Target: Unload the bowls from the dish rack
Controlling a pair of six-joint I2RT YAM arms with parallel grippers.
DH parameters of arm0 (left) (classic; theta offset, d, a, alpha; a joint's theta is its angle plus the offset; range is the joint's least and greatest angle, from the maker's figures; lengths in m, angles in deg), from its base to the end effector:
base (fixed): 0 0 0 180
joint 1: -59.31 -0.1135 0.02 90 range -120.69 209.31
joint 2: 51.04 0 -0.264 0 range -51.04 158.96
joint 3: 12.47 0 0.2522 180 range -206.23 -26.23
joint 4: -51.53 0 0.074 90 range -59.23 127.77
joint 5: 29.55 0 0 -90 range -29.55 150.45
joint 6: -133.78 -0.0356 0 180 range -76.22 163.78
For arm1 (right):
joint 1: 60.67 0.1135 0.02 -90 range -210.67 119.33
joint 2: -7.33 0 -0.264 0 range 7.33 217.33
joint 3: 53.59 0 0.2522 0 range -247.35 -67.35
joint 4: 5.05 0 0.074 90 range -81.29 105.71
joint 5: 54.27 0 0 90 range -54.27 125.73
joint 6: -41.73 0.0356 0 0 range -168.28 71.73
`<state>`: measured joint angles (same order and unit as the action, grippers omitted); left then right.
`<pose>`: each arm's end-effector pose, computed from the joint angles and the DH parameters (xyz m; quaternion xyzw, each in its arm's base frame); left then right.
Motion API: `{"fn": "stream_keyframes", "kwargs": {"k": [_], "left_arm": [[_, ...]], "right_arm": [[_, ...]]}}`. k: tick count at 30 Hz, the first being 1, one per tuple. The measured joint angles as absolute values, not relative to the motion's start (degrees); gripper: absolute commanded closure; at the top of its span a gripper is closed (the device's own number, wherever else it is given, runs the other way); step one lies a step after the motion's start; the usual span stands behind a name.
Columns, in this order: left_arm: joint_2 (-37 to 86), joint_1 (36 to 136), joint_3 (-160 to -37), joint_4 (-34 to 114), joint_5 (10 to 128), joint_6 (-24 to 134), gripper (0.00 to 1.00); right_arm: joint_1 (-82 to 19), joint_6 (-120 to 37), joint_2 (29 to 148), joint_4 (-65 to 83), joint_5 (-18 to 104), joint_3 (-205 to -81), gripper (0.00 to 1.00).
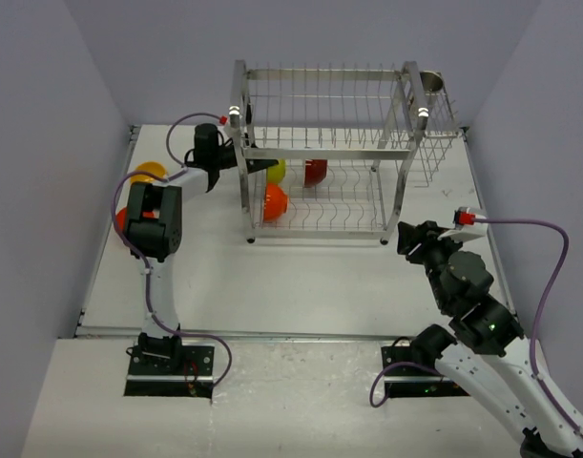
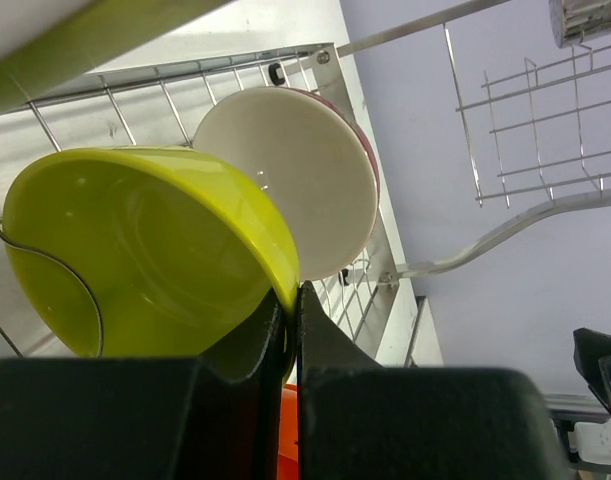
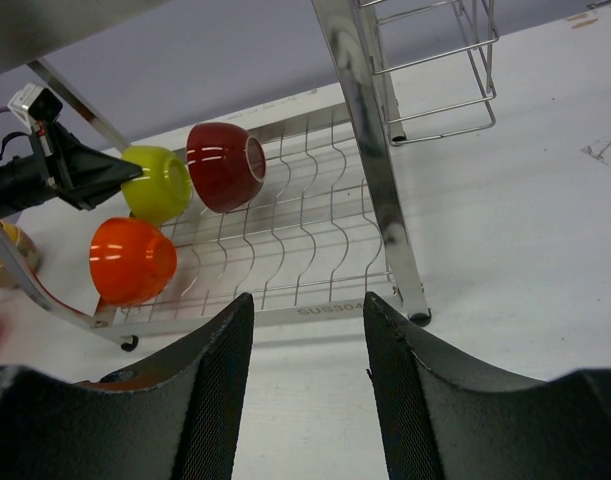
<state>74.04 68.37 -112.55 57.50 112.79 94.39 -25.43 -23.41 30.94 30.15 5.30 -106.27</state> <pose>0.4803 -0.1051 0.1917 -0.0198 0.7741 -0.5707 0.2733 0.0942 0.0445 0.3306 0.1097 0.7308 0.1539 0.6559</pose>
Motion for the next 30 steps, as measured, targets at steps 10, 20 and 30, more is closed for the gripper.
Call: {"fn": "stream_keyframes", "kwargs": {"k": [10, 20, 30], "left_arm": [[74.1, 68.1, -109.8, 63.9, 113.2, 96.4, 1.0], [74.3, 64.8, -99.0, 88.2, 116.6, 109.8, 1.0], [81.6, 63.5, -99.0, 109.8, 120.0, 126.5, 1.0]], "right_arm": [[-25.4, -23.4, 31.1, 30.1, 5.3, -106.3, 0.51], [-25.4, -23.5, 32.3, 29.7, 5.4, -106.2, 0.51], [-25.4, -23.5, 32.8, 29.2, 5.5, -106.2, 0.51]]}}
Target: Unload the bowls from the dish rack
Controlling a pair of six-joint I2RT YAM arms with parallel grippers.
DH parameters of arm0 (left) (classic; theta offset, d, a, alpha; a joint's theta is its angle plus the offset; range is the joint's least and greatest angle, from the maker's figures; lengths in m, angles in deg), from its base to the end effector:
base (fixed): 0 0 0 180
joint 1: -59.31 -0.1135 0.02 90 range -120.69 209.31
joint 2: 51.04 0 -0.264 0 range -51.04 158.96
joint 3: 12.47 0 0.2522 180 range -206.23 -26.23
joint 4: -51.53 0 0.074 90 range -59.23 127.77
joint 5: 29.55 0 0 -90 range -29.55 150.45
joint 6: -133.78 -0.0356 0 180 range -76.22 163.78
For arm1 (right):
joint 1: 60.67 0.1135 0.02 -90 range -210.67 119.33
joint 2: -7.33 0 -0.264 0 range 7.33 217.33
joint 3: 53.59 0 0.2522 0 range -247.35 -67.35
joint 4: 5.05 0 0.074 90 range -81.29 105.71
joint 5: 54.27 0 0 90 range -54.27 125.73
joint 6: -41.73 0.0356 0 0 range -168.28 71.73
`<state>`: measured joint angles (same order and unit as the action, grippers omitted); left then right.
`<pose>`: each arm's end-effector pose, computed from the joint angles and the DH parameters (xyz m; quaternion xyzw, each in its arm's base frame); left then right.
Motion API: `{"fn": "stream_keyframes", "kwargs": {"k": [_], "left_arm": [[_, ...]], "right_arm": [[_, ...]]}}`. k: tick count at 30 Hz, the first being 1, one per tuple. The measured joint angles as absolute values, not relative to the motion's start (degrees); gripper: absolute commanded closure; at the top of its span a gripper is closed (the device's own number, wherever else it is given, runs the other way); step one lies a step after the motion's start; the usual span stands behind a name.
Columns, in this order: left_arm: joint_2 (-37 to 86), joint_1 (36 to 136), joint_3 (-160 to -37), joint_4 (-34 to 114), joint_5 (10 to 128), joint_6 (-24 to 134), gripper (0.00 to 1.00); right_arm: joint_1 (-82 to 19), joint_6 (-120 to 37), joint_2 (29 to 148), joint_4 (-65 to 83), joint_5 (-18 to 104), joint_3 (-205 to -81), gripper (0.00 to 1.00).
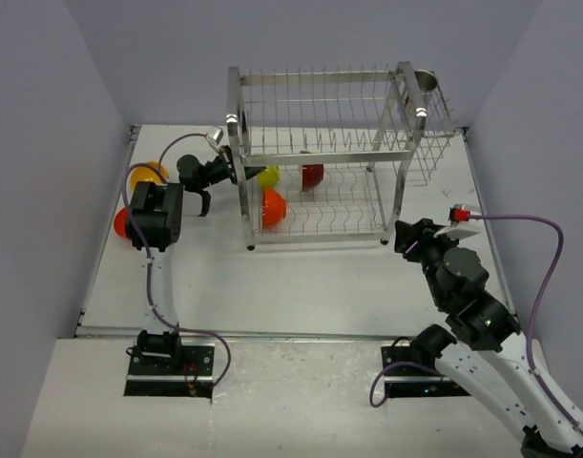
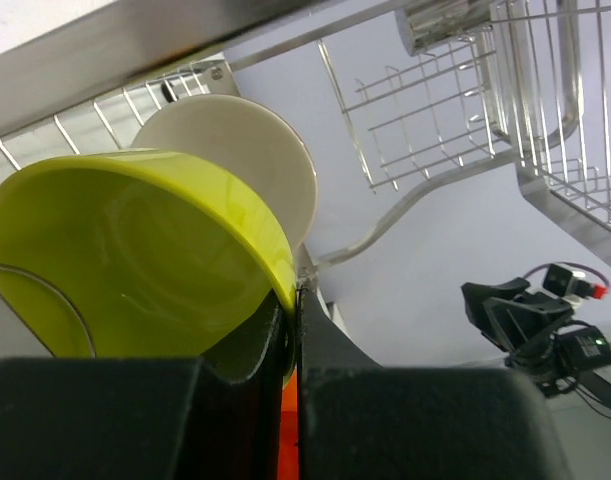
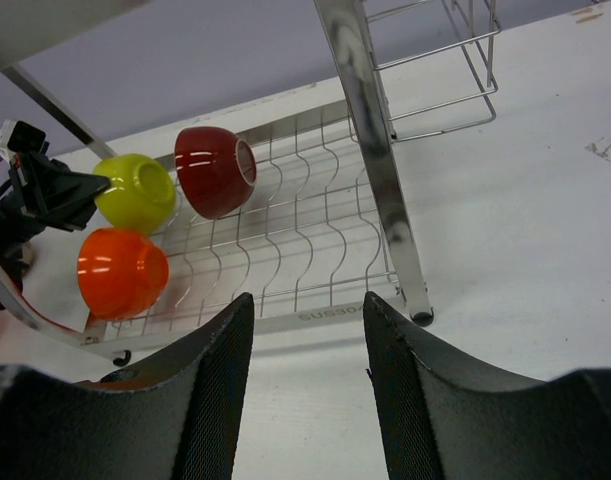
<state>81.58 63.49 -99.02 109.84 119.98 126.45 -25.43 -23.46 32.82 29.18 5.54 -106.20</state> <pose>0.4602 -0.0644 0.1457 -0.0454 0.6665 -0.6908 0.2766 0.1003 0.0489 0.3291 0.1059 0.7364 0.1508 0.6510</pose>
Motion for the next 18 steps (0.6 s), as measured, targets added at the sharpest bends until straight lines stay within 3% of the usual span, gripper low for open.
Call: {"fn": "stream_keyframes", "kwargs": {"k": [18], "left_arm": [[88.2, 64.0, -108.4, 114.8, 125.3, 135.1, 1.0]], "right_arm": [[-25.4, -23.5, 34.1, 28.4, 5.5, -105.2, 0.51]]}}
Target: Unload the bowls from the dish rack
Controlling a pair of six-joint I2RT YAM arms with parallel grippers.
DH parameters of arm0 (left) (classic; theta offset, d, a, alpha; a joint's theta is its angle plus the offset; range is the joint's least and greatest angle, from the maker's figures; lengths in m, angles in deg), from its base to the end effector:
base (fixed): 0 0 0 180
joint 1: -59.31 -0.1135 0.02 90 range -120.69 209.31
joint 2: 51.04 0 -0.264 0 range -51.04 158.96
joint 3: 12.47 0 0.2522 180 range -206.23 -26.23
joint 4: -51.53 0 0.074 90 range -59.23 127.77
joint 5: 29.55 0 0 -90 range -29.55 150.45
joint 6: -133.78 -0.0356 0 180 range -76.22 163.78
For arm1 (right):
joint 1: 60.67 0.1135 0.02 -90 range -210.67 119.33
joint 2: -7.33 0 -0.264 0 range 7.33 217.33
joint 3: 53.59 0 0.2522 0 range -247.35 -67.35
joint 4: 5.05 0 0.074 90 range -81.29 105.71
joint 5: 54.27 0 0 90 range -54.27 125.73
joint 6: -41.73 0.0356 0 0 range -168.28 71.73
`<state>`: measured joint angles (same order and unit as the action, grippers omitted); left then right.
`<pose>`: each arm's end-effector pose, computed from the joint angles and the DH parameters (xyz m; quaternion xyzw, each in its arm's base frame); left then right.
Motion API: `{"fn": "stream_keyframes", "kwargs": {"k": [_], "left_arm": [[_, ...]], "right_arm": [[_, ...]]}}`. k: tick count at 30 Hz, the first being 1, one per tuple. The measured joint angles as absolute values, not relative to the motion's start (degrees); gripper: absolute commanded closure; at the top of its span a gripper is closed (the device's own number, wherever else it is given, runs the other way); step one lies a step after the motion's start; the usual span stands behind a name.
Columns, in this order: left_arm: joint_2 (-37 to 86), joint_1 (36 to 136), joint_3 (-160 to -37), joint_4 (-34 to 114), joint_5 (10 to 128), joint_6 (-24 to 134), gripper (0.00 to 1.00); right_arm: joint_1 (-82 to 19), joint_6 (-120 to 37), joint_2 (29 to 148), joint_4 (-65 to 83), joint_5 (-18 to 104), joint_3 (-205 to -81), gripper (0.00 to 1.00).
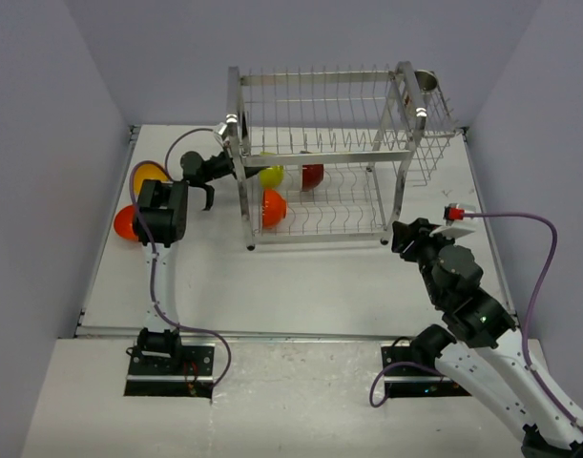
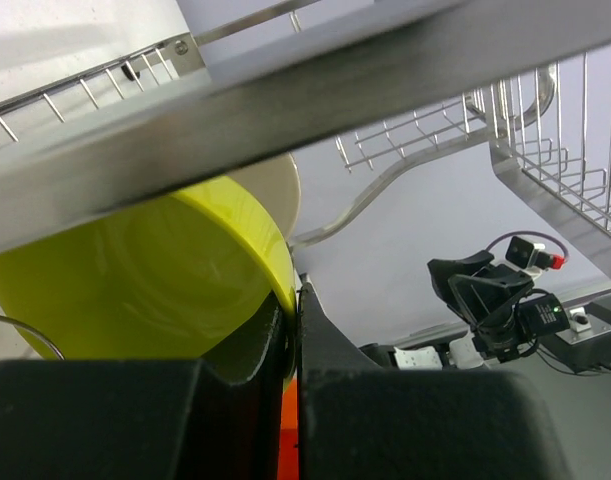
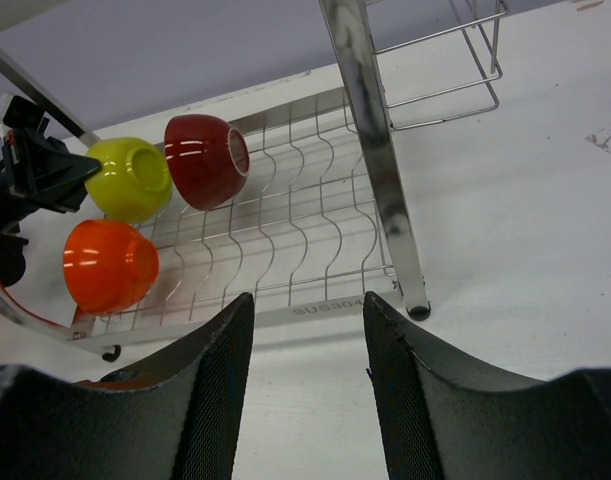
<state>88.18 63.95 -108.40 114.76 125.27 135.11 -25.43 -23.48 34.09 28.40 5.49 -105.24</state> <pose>0.4831 -0.0715 0.1434 -0.0135 0.6537 -0.7195 0.2341 0.1056 0.0527 0.3229 0.1028 0.7441 0.1439 0.6442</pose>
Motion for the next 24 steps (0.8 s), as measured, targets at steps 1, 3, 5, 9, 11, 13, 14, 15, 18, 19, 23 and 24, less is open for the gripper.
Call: {"fn": "stream_keyframes", "kwargs": {"k": [1, 3, 5, 9, 11, 13, 14, 15, 18, 19, 23, 24], "left_arm": [[88.6, 64.0, -109.1, 114.8, 125.3, 136.0, 1.0], [89.0, 63.9, -109.9, 114.8, 125.5, 137.3, 1.0], [89.1, 63.9, -110.1, 114.7, 125.5, 137.8, 1.0], [89.1, 63.9, -110.3, 114.6, 125.4, 138.7, 1.0], [89.1, 63.8, -110.3, 114.4, 125.3, 139.2, 1.0], [89.1, 63.8, -110.3, 114.3, 125.2, 139.4, 1.0], [89.1, 63.8, -110.4, 114.3, 125.2, 139.9, 1.0], [89.1, 63.8, -110.5, 114.0, 125.2, 140.6, 1.0], [89.5, 63.7, -111.7, 113.5, 124.9, 143.3, 1.0], [89.7, 63.6, -112.3, 113.4, 124.7, 144.1, 1.0], [89.8, 63.3, -112.6, 113.3, 124.6, 144.9, 1.0], [89.8, 63.2, -112.7, 113.3, 124.6, 144.9, 1.0]], "right_arm": [[-25.4, -23.5, 34.1, 28.4, 5.5, -105.2, 0.51], [-25.4, -23.5, 34.2, 28.4, 5.5, -105.2, 0.51], [-25.4, -23.5, 34.3, 28.4, 5.5, -105.2, 0.51], [-25.4, -23.5, 34.3, 28.3, 5.5, -105.2, 0.51], [-25.4, -23.5, 34.3, 28.3, 5.5, -105.2, 0.51], [-25.4, -23.5, 34.3, 28.3, 5.5, -105.2, 0.51], [-25.4, -23.5, 34.3, 28.2, 5.5, -105.2, 0.51], [-25.4, -23.5, 34.3, 28.2, 5.5, -105.2, 0.51], [-25.4, -23.5, 34.3, 27.9, 5.5, -105.1, 0.51], [-25.4, -23.5, 34.3, 27.9, 5.5, -105.0, 0.51], [-25.4, -23.5, 34.3, 27.8, 5.5, -104.9, 0.51], [-25.4, -23.5, 34.3, 27.7, 5.5, -104.9, 0.51]]}}
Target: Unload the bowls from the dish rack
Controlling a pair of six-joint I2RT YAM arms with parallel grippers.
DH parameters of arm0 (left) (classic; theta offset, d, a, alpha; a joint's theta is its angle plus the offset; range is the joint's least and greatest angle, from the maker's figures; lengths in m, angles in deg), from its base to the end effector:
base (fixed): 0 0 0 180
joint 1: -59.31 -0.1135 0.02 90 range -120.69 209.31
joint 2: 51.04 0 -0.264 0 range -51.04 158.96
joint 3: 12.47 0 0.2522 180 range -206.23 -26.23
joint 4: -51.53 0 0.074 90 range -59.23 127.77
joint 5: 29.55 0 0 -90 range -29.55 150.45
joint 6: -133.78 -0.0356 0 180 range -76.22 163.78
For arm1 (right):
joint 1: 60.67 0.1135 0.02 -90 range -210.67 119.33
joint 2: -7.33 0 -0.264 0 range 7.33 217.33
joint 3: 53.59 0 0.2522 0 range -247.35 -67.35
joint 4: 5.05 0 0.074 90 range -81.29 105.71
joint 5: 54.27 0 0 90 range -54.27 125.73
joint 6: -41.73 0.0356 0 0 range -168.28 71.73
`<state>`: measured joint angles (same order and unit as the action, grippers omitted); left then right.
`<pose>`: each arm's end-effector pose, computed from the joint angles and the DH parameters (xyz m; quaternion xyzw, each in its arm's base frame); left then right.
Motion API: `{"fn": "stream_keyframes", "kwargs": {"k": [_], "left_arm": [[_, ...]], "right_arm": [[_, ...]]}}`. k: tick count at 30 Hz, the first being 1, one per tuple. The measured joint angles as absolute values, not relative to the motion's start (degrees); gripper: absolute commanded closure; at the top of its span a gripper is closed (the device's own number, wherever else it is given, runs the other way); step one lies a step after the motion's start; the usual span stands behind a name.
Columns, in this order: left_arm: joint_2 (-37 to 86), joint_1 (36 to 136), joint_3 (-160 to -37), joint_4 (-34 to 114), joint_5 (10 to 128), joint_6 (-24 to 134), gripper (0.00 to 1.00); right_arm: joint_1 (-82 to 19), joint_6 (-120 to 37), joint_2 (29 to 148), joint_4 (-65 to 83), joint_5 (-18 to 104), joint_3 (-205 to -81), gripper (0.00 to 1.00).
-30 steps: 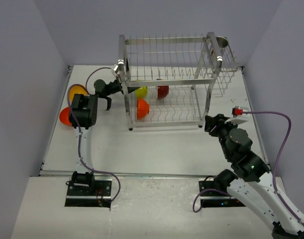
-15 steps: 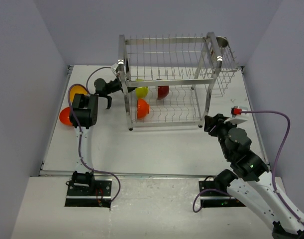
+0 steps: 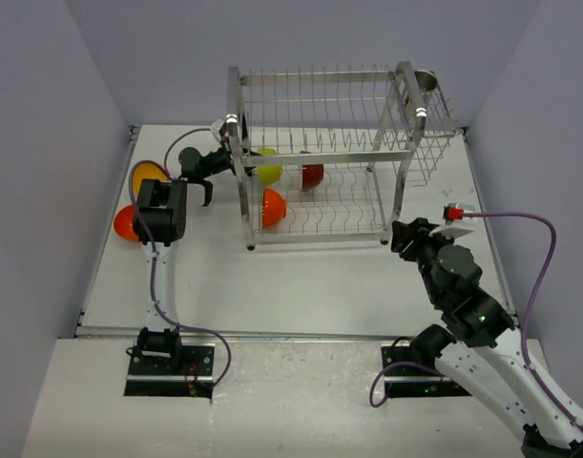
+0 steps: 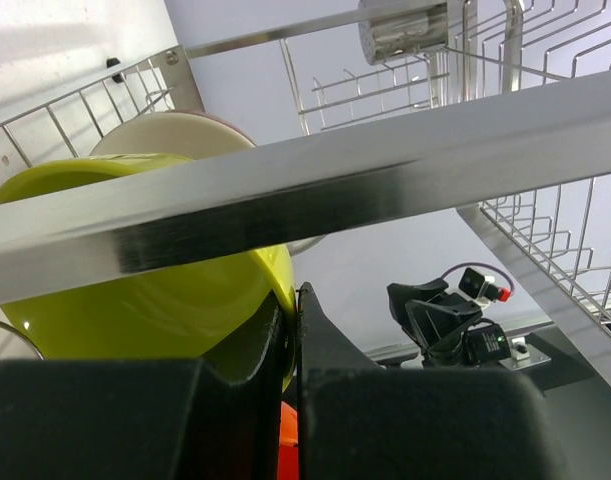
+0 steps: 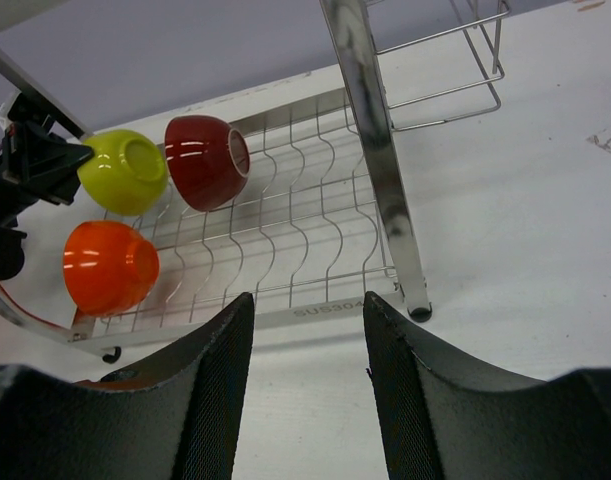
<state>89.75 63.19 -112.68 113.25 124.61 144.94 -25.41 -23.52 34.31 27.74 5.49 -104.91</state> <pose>0.4963 -0.0658 0.1486 -0.0701 0.6454 -0.7373 0.1870 0.1068 0.0536 0.3218 0.1027 0.7436 0.1442 0.6448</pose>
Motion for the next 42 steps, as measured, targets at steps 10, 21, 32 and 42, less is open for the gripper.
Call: {"fn": "stream_keyframes", "kwargs": {"k": [10, 21, 32, 42], "left_arm": [[89.7, 63.1, -115.1, 113.1, 124.9, 144.9, 1.0], [82.8, 63.0, -113.8, 108.1, 126.4, 135.4, 1.0], [69.2, 59.8, -112.1, 75.9, 124.6, 108.4, 1.0], [62.4, 58.6, -114.9, 36.2, 115.2, 82.6, 1.0]], "right_arm": [[-25.4, -23.5, 34.3, 27.3, 5.5, -104.5, 0.51], [-25.4, -23.7, 34.4, 27.1, 5.5, -104.5, 0.51], [-25.4, -23.7, 34.2, 27.2, 5.5, -104.5, 0.51], [-25.4, -23.7, 33.5, 26.9, 5.9, -104.5, 0.51]]}}
